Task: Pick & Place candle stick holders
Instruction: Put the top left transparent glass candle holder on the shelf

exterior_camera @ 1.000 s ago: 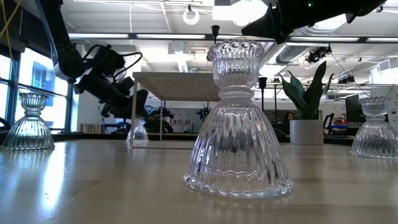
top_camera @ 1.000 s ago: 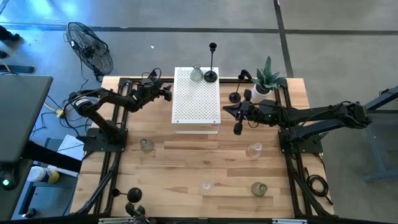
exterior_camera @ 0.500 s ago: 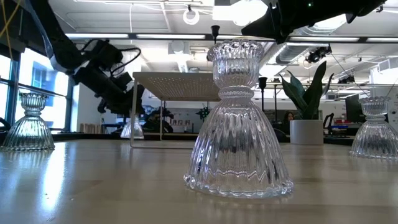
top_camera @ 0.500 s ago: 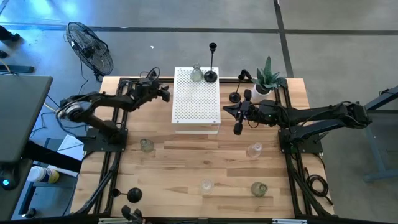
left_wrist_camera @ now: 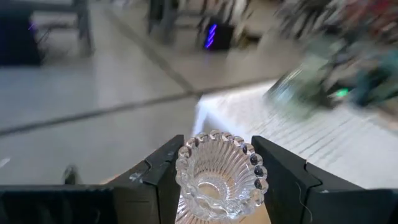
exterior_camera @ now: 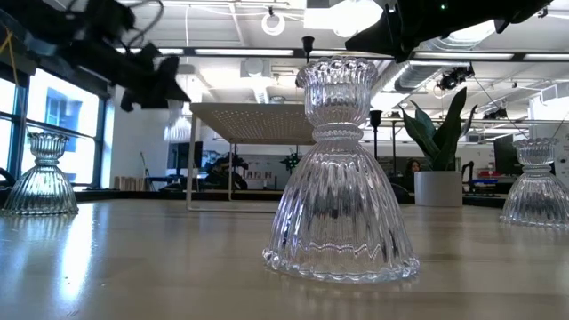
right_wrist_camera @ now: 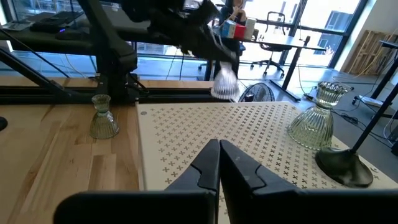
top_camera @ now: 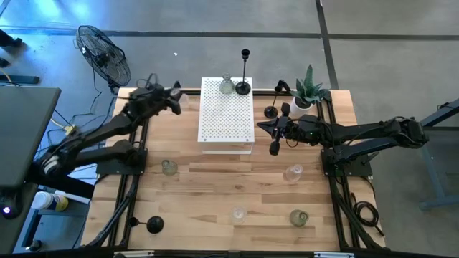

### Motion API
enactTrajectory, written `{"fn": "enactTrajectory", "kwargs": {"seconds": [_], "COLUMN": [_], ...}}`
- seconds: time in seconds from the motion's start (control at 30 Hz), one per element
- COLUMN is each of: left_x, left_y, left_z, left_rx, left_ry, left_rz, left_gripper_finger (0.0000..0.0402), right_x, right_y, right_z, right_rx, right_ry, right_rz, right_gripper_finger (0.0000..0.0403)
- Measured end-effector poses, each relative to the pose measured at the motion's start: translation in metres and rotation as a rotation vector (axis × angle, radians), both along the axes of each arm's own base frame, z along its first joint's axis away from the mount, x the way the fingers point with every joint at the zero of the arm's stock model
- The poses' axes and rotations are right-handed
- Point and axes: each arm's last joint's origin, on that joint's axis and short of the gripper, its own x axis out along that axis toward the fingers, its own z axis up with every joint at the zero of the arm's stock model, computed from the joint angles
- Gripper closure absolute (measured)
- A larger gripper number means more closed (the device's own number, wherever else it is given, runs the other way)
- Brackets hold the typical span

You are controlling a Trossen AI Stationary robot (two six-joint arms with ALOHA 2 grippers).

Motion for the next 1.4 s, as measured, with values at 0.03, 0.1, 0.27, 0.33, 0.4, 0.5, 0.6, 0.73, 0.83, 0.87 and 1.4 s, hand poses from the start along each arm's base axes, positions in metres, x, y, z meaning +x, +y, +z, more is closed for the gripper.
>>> {"fn": "enactTrajectory", "kwargs": {"seconds": [0.03, 0.1, 0.27, 0.33, 0.4, 0.5, 0.6, 0.73, 0.83, 0.87, 1.4], "left_x": [-0.002, -0.005, -0.001, 0.006, 0.016, 0.037, 0.058, 0.080, 0.089, 0.091, 0.098], "left_y": [-0.003, -0.008, -0.006, 0.000, 0.008, 0.028, 0.050, 0.071, 0.081, 0.083, 0.086], "left_z": [0.006, 0.019, 0.054, 0.065, 0.074, 0.076, 0.068, 0.060, 0.056, 0.054, 0.048], "left_rx": [0.019, 0.051, 0.104, 0.111, 0.105, 0.060, 0.001, -0.023, -0.037, -0.041, -0.016], "left_ry": [-0.023, -0.059, -0.114, -0.122, -0.120, -0.088, -0.041, 0.007, 0.026, 0.029, 0.065], "left_rz": [-0.022, -0.062, -0.126, -0.152, -0.185, -0.219, -0.241, -0.244, -0.241, -0.241, -0.261], "left_gripper_finger": [0.0233, 0.0233, 0.0233, 0.0232, 0.0232, 0.0232, 0.0232, 0.0232, 0.0232, 0.0232, 0.0232], "right_x": [0.000, 0.000, 0.000, 0.000, 0.000, 0.000, 0.000, 0.000, 0.000, 0.000, 0.000], "right_y": [0.000, 0.000, 0.000, 0.000, 0.000, 0.000, 0.000, 0.000, 0.000, 0.000, 0.000], "right_z": [0.000, 0.000, 0.000, 0.000, 0.000, 0.000, 0.000, 0.000, 0.000, 0.000, 0.000], "right_rx": [0.000, 0.000, 0.000, 0.001, 0.001, 0.001, 0.001, -0.001, -0.004, -0.006, -0.009], "right_ry": [0.000, 0.000, 0.000, -0.001, -0.001, -0.001, -0.001, 0.000, 0.001, 0.002, 0.003], "right_rz": [0.000, 0.000, 0.000, 0.000, 0.000, 0.000, 0.000, 0.000, 0.001, 0.001, 0.001], "right_gripper_finger": [0.0402, 0.0401, 0.0402, 0.0401, 0.0401, 0.0402, 0.0401, 0.0402, 0.0401, 0.0401, 0.0402]}}
